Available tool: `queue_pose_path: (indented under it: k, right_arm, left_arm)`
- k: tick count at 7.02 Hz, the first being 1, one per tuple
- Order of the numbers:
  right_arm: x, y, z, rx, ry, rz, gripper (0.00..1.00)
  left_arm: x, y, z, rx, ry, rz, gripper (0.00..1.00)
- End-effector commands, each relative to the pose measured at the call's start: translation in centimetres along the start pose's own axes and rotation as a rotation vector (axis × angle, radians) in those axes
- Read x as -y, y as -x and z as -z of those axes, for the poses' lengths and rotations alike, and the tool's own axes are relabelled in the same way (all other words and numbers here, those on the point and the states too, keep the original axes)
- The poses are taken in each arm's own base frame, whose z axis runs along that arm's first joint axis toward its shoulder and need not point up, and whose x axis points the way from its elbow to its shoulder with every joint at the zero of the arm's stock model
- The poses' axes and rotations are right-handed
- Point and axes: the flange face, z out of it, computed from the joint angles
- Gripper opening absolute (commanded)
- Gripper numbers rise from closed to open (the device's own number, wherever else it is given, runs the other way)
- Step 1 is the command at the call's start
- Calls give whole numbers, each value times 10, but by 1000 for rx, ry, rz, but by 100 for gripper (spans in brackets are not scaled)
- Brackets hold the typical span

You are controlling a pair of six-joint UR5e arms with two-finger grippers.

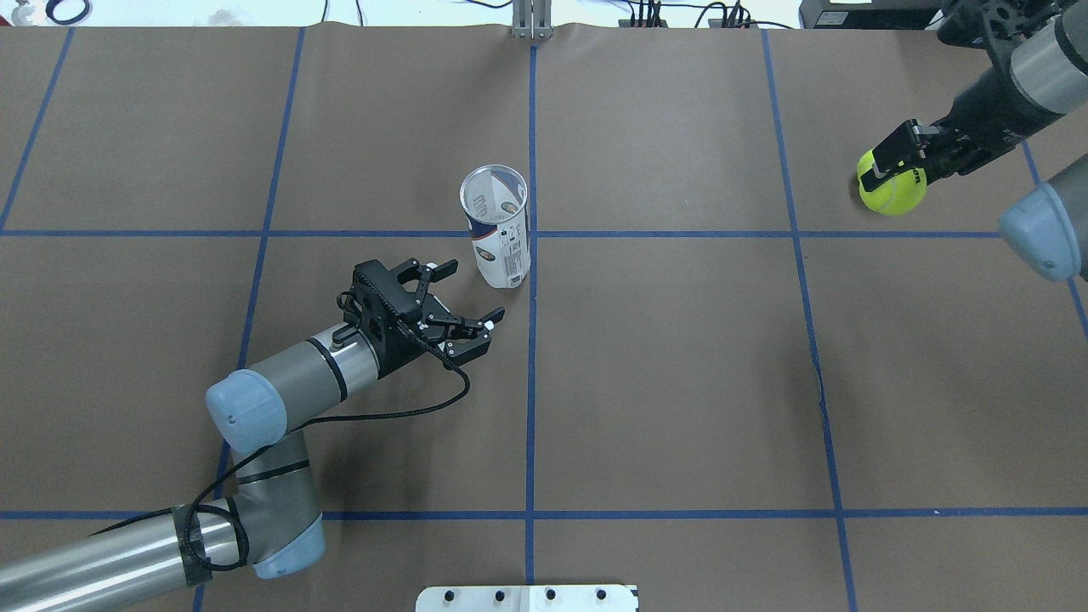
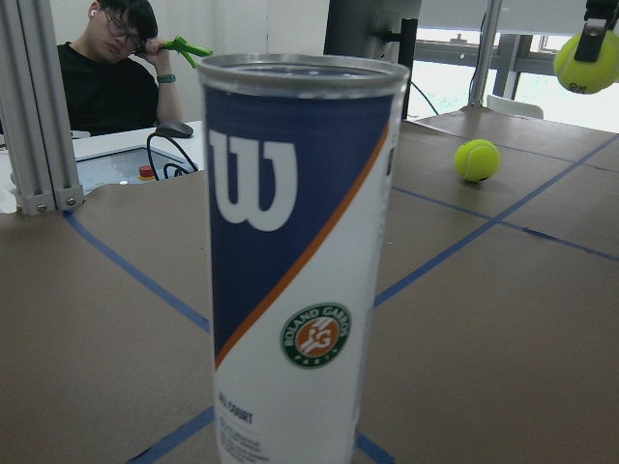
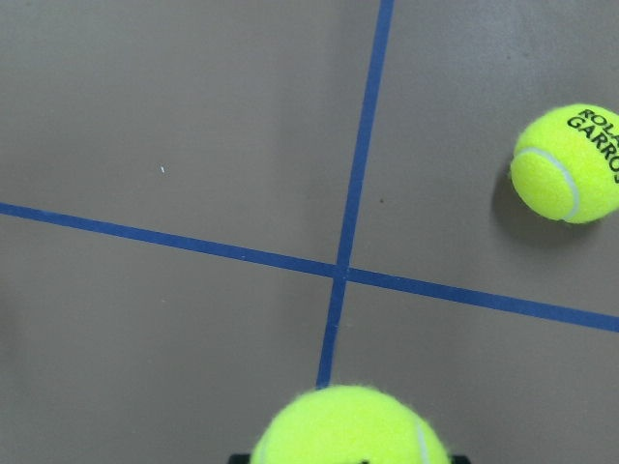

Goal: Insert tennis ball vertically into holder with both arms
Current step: 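Lift the ball with the right gripper while the left gripper grasps the can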

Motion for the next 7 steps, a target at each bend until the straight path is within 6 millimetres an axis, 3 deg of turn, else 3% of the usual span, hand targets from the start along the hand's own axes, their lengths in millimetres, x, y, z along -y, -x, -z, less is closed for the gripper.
queue_pose_path:
  k: [1, 2, 7]
  right_arm:
    - [3, 5, 2, 5, -3, 1, 0]
    - [4, 7, 2, 6, -4, 3, 0]
    - [7, 10, 3, 7, -8, 7, 0]
  left_arm:
    - [10, 17, -5, 30, -11, -16, 99]
    - [10, 28, -6, 47, -10, -20, 99]
    - [4, 24, -25, 55, 7, -22, 99]
